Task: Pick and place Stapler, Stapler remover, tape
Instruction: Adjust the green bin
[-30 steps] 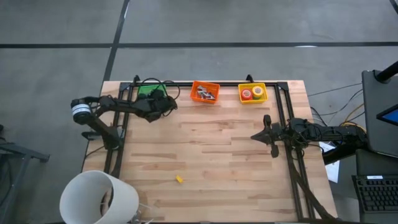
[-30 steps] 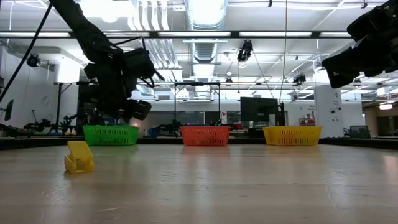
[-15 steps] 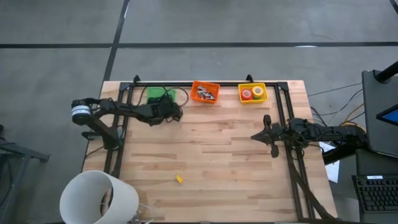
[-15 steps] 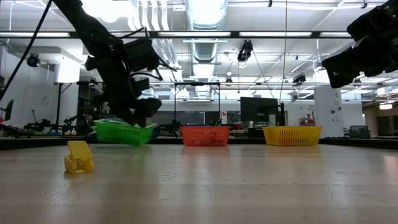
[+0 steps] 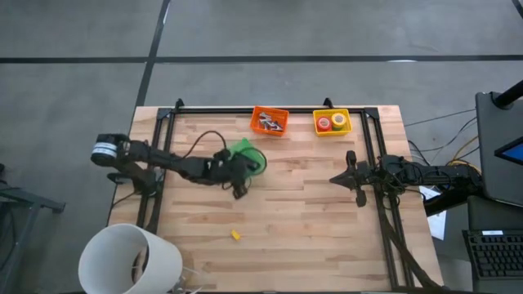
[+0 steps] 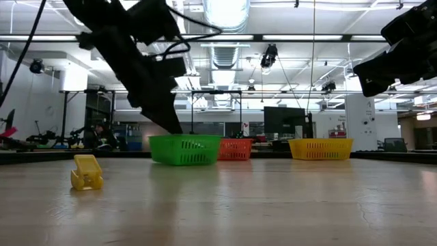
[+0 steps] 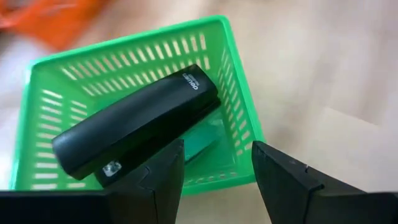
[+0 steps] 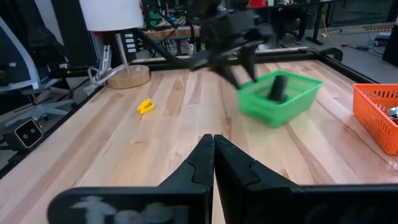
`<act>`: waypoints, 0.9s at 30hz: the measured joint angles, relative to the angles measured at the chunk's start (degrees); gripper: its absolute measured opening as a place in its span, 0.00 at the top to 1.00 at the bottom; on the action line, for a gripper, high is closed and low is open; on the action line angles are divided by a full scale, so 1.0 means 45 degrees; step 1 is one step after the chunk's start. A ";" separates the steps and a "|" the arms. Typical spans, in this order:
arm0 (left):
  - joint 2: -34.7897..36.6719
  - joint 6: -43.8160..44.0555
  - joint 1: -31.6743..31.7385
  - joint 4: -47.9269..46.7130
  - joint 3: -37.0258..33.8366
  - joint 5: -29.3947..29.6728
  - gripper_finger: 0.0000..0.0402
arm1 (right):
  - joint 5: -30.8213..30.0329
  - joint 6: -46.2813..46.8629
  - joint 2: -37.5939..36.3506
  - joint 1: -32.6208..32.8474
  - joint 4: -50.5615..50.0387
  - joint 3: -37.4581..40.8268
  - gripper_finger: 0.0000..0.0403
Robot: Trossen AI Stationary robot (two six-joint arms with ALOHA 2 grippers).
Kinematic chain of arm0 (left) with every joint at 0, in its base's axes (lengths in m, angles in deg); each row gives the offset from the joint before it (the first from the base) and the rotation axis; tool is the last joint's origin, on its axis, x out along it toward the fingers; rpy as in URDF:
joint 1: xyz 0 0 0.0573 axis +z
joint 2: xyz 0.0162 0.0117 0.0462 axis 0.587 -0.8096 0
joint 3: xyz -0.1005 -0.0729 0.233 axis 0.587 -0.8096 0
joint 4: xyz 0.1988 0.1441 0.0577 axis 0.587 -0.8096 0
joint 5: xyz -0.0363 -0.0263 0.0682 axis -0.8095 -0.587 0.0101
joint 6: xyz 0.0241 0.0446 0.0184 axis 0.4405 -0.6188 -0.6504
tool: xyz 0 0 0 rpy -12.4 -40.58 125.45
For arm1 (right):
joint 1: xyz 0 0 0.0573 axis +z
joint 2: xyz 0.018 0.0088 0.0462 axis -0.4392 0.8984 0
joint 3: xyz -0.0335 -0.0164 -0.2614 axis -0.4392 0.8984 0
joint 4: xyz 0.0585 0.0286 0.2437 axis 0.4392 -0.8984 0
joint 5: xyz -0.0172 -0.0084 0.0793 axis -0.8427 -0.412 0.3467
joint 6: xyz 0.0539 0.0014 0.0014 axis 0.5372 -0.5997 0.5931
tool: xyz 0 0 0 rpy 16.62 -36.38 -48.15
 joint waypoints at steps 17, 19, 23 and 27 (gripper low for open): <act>0.0125 -0.0825 -0.2011 -0.0054 0.0392 0.0157 0.53 | -0.0003 0.0000 0.0002 0.0002 -0.0001 0.0000 0.98; 0.0212 -0.0867 -0.2024 -0.0016 0.0563 0.0898 0.53 | -0.0002 0.0000 0.0000 0.0000 -0.0005 0.0000 0.98; 0.0301 -0.1010 -0.2170 0.1154 0.1126 -0.0313 0.53 | 0.0001 0.0000 0.0000 0.0005 -0.0005 0.0000 0.98; -0.0019 -0.1016 -0.2497 0.0951 0.1473 -0.2054 0.53 | 0.0001 0.0000 0.0004 0.0005 -0.0009 0.0000 0.98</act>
